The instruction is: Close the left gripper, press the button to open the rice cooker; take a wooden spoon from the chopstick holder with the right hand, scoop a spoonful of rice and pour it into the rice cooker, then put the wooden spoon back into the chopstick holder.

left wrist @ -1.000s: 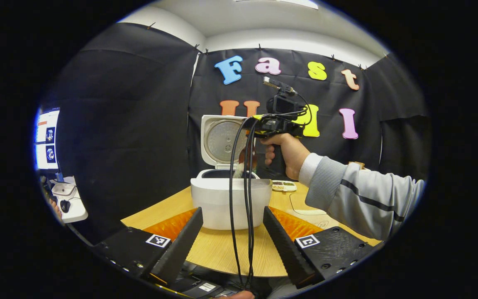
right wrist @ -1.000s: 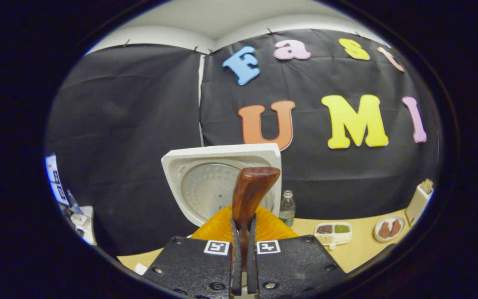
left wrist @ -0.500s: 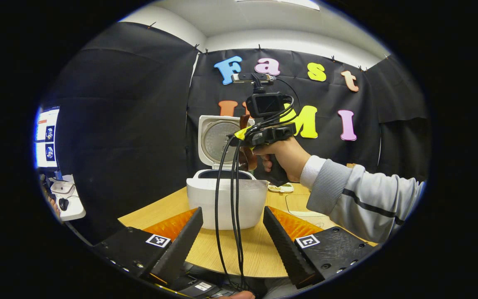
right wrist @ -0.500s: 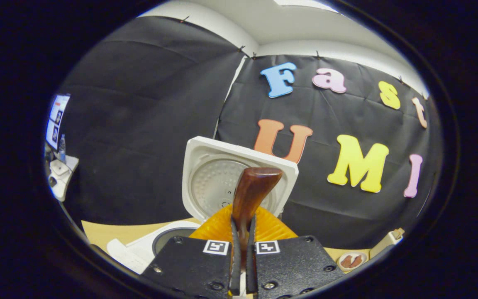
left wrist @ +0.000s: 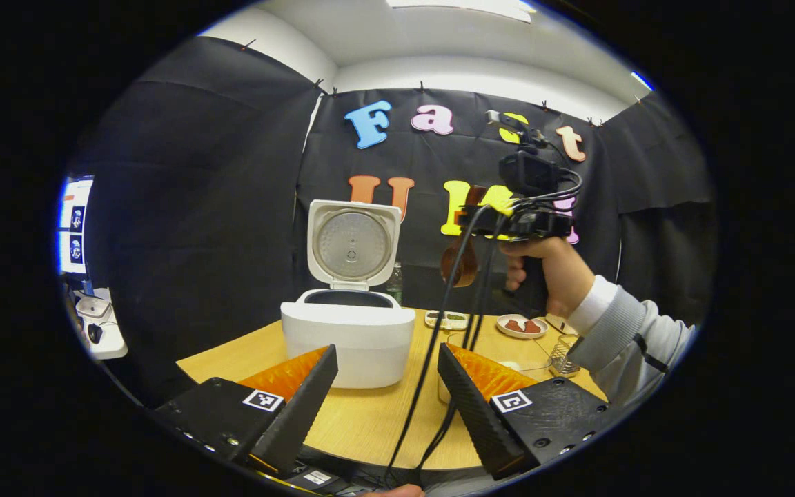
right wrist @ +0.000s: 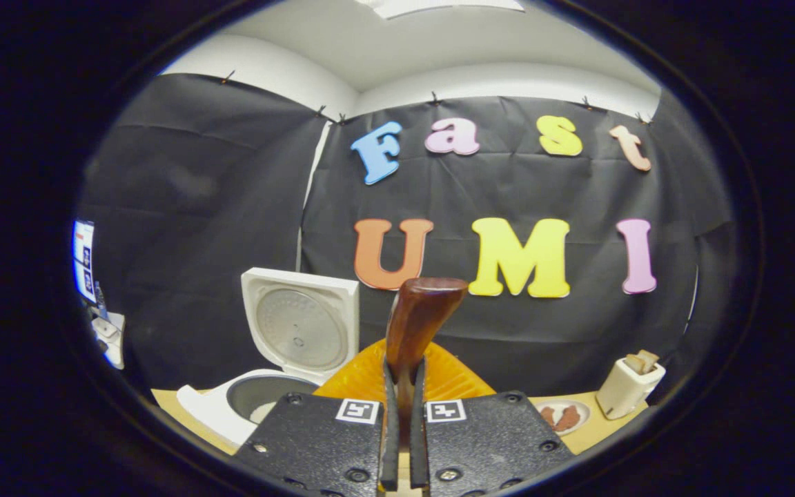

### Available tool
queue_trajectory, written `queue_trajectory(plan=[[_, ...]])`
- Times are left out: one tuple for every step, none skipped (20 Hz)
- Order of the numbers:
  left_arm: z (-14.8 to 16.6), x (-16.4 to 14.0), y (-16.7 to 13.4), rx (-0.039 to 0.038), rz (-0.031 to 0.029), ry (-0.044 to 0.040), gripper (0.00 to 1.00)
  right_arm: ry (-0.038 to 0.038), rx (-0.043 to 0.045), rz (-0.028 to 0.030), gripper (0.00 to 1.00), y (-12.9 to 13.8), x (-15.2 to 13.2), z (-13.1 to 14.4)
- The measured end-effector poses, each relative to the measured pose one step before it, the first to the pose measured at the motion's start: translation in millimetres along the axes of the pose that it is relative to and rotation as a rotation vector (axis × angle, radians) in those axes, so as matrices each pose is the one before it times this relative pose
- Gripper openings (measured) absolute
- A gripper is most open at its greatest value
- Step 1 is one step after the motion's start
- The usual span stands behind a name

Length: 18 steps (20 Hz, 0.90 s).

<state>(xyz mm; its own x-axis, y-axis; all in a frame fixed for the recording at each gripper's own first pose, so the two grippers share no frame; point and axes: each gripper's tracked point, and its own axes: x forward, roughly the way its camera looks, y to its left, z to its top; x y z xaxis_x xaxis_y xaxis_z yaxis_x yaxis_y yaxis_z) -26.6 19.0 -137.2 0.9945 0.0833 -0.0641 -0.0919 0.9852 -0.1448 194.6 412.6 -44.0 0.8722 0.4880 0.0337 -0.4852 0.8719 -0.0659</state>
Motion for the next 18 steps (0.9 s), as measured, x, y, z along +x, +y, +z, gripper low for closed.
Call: queue_trajectory(plan=[[-0.2, 2.89, -3.9, -0.00541, -0.00538, -0.00577, 0.94, -0.00296, 0.01046, -0.0177, 0.12, -21.75, -14.52, 5.16], [-1.5, 0.98, -6.38, -0.01324, -0.01, 0.00128, 0.94, -0.00525, 0.01326, -0.01957, 0.08, -21.52, -11.94, 4.97], [-2.6, 1.28, -6.12, -0.01763, -0.00972, 0.00527, 0.94, 0.00068, 0.00807, -0.02036, 0.12, -21.32, -12.49, 3.4], [0.32, 2.68, -3.97, -0.01153, -0.00649, -0.00264, 0.94, 0.00531, 0.00793, -0.0294, 0.12, -22.91, -12.18, 0.79], [1.2, 3.94, -2.25, -0.00615, 0.00207, -0.00211, 0.94, 0.00721, 0.00779, -0.03242, 0.12, -23.68, -9.1, -0.61], [-0.44, 5.44, -1.75, 0.00399, 0.00124, 0.00605, 0.94, 0.00632, 0.00801, -0.02759, 0.12, -21.21, -7.17, -1.53], [-0.78, 3.96, -2.34, 0.01189, 0.00006, 0.00735, 0.94, 0.00401, 0.00481, -0.02359, 0.12, -18.87, -6.45, -2.67], [1.44, 4.77, 0.78, 0.01417, 0.00549, 0.00444, 0.94, 0.0018, 0.00256, -0.02146, 0.12, -18.54, -4.37, -3.3], [2.5, 4.34, 1.29, 0.01597, 0.01126, -0.00263, 0.94, 0.00272, 0.00684, -0.01886, 0.12, -16.9, -4.56, -4.46], [3.12, 5.08, 1.04, 0.01458, 0.01124, -0.00288, 0.94, 0.00407, 0.01601, -0.0193, 0.12, -15.8, -1.53, -6.97], [3.59, 5.14, 0.8, 0.00926, 0.00827, 0.00019, 0.94, 0.0116, 0.01347, -0.01365, 0.12, -14.4, -1.83, -7.62], [3.76, 5.53, -0.94, 0.00786, 0.00206, -0.00227, 0.94, 0.01366, 0.0119, -0.01166, 0.13, -12.74, 0.53, -8.74], [3.89, 4.38, 0.15, 0.00612, 0.00348, -0.0048, 0.94, 0.01148, 0.012, -0.01101, 0.12, -10.68, 2.55, -6.82], [6.05, 4.58, 1.42, 0.00563, 0.00707, -0.01044, 0.94, 0.00937, 0.01196, -0.01411, 0.1, -11.56, 0.53, -8.18], [5.23, 5.55, 2.11, 0.00277, 0.01045, -0.00986, 0.94, 0.01334, 0.01033, -0.01706, 0.12, -10.33, 1.78, -10.28], [4.04, 4.61, 1.94, -0.00008, 0.0087, -0.00802, 0.94, 0.01439, 0.01108, -0.01663, 0.13, -11.08, 0.79, -10.44], [4.55, 5.09, 1.22, -0.00264, 0.00383, -0.01214, 0.94, 0.01076, 0.01034, -0.00702, 0.13, -7.36, 0.56, -8.87], [4.99, 3.2, -1.06, -0.0029, -0.00008, -0.01465, 0.94, 0.0009, 0.01768, -0.0018, 0.13, -5.37, 1.51, -6.81]])
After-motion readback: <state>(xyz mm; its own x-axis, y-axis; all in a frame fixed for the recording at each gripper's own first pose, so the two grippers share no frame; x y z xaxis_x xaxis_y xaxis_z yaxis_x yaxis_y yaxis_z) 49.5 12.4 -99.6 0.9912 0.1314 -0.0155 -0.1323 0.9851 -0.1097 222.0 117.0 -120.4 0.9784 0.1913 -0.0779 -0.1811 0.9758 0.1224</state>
